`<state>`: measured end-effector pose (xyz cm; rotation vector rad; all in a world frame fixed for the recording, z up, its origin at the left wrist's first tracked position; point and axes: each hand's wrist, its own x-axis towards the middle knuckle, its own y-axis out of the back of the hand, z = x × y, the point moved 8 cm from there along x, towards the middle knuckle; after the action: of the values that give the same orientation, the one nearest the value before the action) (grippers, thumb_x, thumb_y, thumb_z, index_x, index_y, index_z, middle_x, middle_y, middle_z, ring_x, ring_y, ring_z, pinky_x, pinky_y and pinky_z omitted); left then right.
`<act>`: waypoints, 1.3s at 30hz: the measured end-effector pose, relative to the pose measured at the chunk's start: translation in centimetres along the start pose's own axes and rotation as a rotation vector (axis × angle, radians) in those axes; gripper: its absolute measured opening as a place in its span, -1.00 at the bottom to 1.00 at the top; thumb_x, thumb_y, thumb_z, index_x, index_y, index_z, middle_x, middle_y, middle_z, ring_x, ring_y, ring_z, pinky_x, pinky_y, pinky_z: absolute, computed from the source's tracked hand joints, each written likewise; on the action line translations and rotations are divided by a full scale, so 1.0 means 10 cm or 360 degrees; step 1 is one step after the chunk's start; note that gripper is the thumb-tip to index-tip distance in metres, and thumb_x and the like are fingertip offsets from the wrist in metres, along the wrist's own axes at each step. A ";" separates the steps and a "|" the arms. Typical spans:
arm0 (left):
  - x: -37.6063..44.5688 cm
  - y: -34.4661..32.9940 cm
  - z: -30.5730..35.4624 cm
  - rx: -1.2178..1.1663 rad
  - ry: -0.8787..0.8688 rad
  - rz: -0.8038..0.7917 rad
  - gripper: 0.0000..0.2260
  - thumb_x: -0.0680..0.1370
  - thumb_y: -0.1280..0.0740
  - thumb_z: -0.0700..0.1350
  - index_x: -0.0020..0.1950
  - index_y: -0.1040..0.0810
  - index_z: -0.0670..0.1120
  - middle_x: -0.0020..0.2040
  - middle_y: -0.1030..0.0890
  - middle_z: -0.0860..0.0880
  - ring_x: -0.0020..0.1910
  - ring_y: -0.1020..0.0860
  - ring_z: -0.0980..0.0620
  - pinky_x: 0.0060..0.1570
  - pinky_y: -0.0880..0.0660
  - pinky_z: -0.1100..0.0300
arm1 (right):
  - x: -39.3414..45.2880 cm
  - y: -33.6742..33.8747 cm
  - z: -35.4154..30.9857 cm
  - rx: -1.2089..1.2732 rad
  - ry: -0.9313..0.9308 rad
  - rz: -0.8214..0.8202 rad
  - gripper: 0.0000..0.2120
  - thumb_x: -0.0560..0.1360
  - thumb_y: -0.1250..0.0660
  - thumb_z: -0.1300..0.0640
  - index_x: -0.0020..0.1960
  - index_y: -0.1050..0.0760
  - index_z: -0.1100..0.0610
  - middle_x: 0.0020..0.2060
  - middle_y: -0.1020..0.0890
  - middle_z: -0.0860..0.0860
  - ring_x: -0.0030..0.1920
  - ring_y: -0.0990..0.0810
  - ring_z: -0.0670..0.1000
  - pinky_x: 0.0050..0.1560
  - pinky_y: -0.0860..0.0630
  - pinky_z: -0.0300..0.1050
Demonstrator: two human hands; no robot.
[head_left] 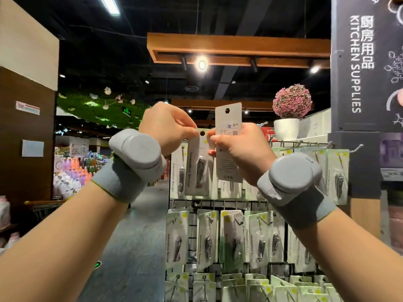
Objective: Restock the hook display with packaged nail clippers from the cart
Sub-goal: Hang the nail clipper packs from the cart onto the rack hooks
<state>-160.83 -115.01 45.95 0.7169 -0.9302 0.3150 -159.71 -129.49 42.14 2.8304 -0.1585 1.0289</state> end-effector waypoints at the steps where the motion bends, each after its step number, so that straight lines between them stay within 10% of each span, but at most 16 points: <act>1: 0.01 -0.01 0.00 0.0019 0.0010 -0.0026 -0.90 0.46 -0.43 -0.08 -0.08 -0.68 -0.06 -0.19 -0.63 0.01 -0.14 -0.56 0.07 -0.14 -0.49 0.22 | 0.01 0.00 0.01 -0.0007 -0.0008 0.0015 -0.85 0.49 -0.33 0.32 -0.20 -0.53 0.14 -0.04 -0.62 0.15 -0.04 -0.62 0.12 0.01 -0.62 0.05; 21: 0.29 -0.41 -0.18 0.0646 0.0141 -0.0228 -0.78 0.45 -0.42 -0.13 -0.36 -0.54 0.09 -0.10 -0.65 0.03 -0.04 -0.59 -0.05 0.04 -0.54 0.04 | 0.14 -0.10 0.25 -0.0463 -0.0138 0.0065 -0.88 0.53 -0.25 0.30 -0.13 -0.55 0.21 -0.11 -0.59 0.13 -0.01 -0.57 0.15 0.17 -0.49 0.17; 28: -0.09 -0.02 0.30 0.0150 -0.0427 0.0404 -0.89 0.55 -0.30 -0.08 -0.06 -0.62 -0.06 -0.12 -0.63 0.02 -0.13 -0.57 0.05 -0.06 -0.53 0.11 | -0.12 0.07 0.02 0.0005 0.0029 0.0017 -0.88 0.58 -0.16 0.28 -0.02 -0.46 0.16 -0.18 -0.52 0.07 -0.24 -0.52 0.00 -0.22 -0.50 -0.10; 35: -0.13 -0.17 0.47 -0.0385 -0.0285 0.0056 -0.75 0.49 -0.39 0.03 -0.26 -0.62 -0.13 -0.32 -0.64 -0.06 -0.26 -0.63 -0.03 -0.15 -0.59 -0.06 | -0.22 -0.04 -0.06 -0.0719 0.0208 -0.0090 -0.58 0.45 -0.28 0.19 0.24 -0.20 0.06 0.16 -0.38 0.10 0.12 -0.47 0.12 0.14 -0.48 0.15; 39: -0.13 -0.17 0.27 -0.0805 0.0009 -0.0188 -0.82 0.50 -0.38 -0.20 -0.16 -0.61 -0.34 -0.20 -0.65 -0.23 -0.28 -0.61 -0.06 -0.30 -0.58 0.20 | -0.30 0.06 -0.05 0.0157 -0.0059 -0.0434 -0.69 0.50 -0.33 0.00 0.19 -0.47 0.12 0.08 -0.61 0.03 0.07 -0.56 -0.04 0.14 -0.50 -0.07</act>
<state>-162.38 -118.06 45.20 0.3021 -0.9091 -0.0273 -162.41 -129.83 40.61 2.8523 0.2752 0.9489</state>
